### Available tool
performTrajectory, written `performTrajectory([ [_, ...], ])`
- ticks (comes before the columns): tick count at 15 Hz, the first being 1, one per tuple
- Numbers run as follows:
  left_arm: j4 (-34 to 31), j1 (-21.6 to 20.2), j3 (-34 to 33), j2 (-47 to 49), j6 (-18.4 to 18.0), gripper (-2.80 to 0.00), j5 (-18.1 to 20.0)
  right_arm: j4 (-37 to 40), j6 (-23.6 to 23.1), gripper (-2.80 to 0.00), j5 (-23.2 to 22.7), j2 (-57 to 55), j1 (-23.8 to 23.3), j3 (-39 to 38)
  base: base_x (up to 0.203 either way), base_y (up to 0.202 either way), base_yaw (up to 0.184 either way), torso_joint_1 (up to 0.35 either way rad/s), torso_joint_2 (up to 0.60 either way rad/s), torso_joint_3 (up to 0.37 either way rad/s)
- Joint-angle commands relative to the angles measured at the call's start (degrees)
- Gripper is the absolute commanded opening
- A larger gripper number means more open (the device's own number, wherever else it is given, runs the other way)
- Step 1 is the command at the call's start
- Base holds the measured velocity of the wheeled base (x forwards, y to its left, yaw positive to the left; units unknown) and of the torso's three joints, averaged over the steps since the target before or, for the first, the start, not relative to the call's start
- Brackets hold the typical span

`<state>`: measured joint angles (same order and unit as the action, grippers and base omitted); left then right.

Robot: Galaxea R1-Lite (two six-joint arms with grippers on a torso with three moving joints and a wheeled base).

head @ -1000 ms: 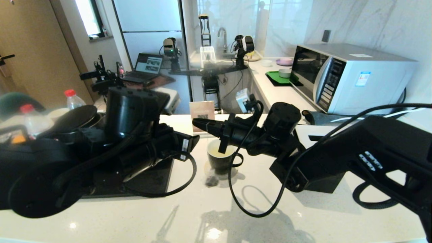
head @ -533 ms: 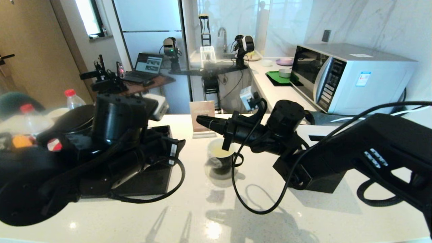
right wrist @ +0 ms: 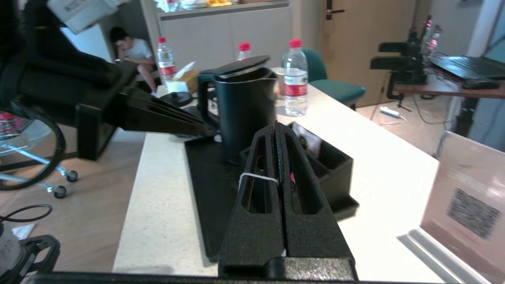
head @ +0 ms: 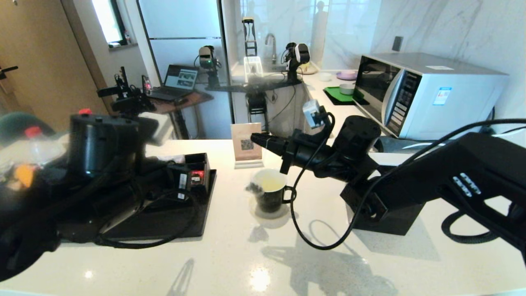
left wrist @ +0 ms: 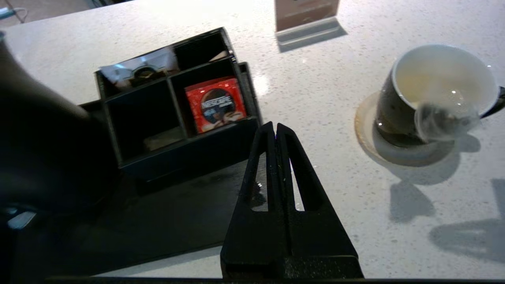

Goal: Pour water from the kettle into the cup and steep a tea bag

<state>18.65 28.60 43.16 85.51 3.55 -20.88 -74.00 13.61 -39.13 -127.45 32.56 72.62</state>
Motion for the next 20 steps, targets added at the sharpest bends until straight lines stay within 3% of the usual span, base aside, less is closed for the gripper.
performTrajectory([
  [1, 0.0, -2.5, -2.2, -3.5, 0.1, -2.80, -0.1, 0.2, 0.0, -2.80, -0.2, 0.3, -1.0, 1.5, 0.000, 0.000, 0.000, 0.000, 0.00, 0.000],
  [6, 0.2, -7.2, -3.8, -6.0, 0.1, -2.80, 0.0, 3.8, 0.0, -2.80, 0.4, -0.8, -2.4, 7.0, 0.000, 0.000, 0.000, 0.000, 0.00, 0.000],
  [9, 0.2, -7.8, -4.0, -6.4, 0.1, -2.80, 0.0, 5.9, 0.0, -2.80, 0.4, -1.6, -3.4, 9.7, 0.000, 0.000, 0.000, 0.000, 0.00, 0.000],
  [12, 0.2, -8.2, -4.0, -6.4, 0.1, -2.80, 0.0, 5.8, 0.0, -2.80, 0.4, -2.5, -3.9, 9.6, 0.000, 0.000, 0.000, 0.000, 0.00, 0.000],
  [20, 0.2, -16.0, -2.7, -6.1, 0.0, -2.80, 1.0, 5.1, -1.3, -2.80, 0.3, -4.6, -3.8, 8.2, 0.000, 0.000, 0.000, 0.000, 0.00, 0.000],
])
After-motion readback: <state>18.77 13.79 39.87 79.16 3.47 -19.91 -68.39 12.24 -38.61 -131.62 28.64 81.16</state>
